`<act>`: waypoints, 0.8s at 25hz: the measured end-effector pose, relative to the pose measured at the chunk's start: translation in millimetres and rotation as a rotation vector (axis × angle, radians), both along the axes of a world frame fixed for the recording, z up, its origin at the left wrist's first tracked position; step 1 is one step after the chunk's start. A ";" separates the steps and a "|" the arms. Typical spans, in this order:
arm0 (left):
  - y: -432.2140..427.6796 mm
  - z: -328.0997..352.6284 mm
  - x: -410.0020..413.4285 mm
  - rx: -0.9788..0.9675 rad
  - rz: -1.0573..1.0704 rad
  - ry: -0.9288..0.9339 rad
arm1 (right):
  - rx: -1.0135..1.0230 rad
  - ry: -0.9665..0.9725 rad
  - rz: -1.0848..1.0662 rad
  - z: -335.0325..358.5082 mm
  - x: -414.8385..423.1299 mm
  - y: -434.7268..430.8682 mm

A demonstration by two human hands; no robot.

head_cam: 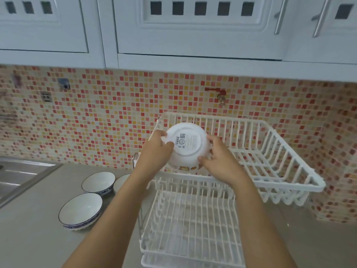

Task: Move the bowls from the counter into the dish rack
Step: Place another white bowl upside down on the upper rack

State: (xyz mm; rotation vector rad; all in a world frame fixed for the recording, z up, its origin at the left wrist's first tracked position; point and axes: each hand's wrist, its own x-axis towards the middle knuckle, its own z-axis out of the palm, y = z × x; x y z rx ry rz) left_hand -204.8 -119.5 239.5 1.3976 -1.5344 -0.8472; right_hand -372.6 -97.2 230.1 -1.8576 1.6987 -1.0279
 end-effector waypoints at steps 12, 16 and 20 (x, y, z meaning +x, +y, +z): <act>10.7 13.4 8.4 -0.096 0.029 -0.053 | -0.147 0.046 -0.162 16.5 27.4 20.0; 20.7 27.6 49.7 -0.152 0.005 -0.051 | -0.267 -0.007 -0.170 29.2 72.5 32.9; 31.0 28.6 117.4 -0.153 0.035 -0.113 | -0.324 -0.040 -0.108 27.7 142.5 36.8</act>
